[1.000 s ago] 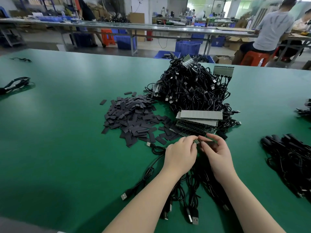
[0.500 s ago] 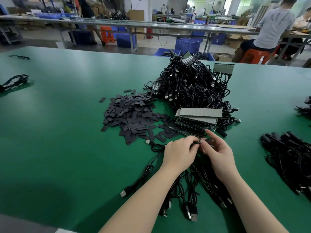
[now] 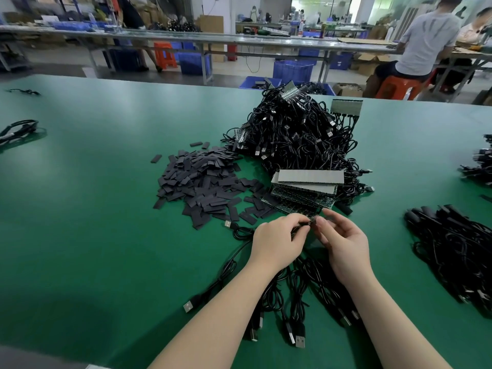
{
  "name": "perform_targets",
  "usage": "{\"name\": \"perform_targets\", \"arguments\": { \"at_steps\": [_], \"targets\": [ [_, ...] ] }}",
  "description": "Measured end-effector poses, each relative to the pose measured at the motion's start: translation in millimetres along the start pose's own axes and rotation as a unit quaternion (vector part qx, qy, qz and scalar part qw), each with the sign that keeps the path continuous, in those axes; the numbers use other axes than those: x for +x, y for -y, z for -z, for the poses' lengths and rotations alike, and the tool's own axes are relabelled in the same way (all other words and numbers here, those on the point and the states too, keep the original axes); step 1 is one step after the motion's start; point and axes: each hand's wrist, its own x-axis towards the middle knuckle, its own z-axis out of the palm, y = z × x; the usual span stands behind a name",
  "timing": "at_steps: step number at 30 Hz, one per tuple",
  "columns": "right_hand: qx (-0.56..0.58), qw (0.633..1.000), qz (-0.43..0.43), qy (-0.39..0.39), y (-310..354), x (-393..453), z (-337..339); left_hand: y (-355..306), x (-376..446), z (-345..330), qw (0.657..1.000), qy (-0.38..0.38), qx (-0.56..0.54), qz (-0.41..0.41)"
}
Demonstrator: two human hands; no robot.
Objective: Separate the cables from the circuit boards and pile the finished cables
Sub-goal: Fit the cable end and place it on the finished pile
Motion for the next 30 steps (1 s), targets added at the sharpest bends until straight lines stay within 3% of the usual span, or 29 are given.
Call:
{"name": "perform_targets", "arguments": {
  "at_steps": [20, 30],
  "targets": [
    [0.037, 0.999, -0.003, -0.014, 8.0, -6.0, -4.8, -1.8, -2.1, 1.4, 1.0, -0.002, 0.003, -0.005],
    [0.021, 0.999, -0.01, -0.035, 2.1, -2.6, 0.9, -4.1, -3.8, 2.4, 0.998, -0.02, 0.029, -0.044]
  ]
}}
